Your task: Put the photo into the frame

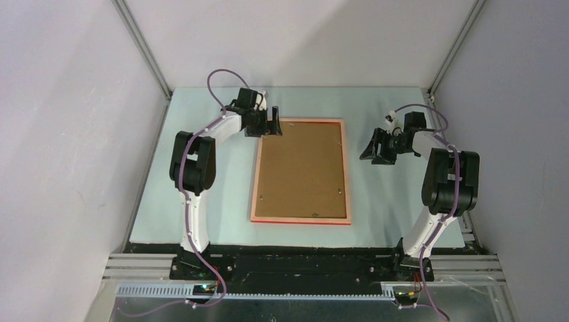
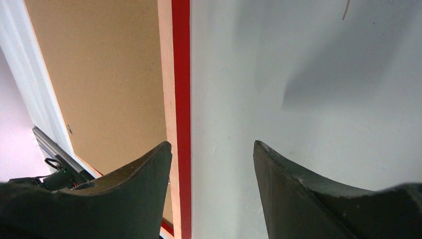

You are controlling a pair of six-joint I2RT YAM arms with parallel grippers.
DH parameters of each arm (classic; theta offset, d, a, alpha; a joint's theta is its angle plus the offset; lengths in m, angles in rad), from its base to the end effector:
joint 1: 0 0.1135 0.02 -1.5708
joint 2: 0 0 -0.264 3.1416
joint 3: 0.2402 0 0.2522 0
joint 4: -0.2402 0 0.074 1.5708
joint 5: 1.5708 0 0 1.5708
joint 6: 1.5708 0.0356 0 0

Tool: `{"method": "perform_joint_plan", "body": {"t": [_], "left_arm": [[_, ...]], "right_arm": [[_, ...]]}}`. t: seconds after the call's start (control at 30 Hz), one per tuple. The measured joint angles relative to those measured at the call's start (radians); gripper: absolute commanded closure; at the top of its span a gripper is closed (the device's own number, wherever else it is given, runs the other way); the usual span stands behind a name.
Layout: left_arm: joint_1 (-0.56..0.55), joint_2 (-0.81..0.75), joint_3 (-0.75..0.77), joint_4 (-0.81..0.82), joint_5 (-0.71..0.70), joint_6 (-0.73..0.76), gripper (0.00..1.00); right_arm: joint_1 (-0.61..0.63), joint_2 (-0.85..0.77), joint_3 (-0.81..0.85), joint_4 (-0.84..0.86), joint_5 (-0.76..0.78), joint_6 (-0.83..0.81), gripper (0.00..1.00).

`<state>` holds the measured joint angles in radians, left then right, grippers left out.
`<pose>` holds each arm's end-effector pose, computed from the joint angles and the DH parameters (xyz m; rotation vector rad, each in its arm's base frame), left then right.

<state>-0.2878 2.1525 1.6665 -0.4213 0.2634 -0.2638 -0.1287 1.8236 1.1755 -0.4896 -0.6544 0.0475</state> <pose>0.4542 -0.1441 0.1873 0.1451 2.5155 -0.5570 0.3603 -0.0248 0.1763 0.0349 2.5701 0.8463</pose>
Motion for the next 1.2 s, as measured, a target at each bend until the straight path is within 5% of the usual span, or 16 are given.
{"method": "perform_joint_plan", "body": {"t": [1.2], "left_arm": [[-0.002, -0.03, -0.059, 0.039, 0.047, 0.011, 0.04]], "right_arm": [[-0.011, 0.001, 0.0, 0.0, -0.002, 0.0, 0.34]]}}
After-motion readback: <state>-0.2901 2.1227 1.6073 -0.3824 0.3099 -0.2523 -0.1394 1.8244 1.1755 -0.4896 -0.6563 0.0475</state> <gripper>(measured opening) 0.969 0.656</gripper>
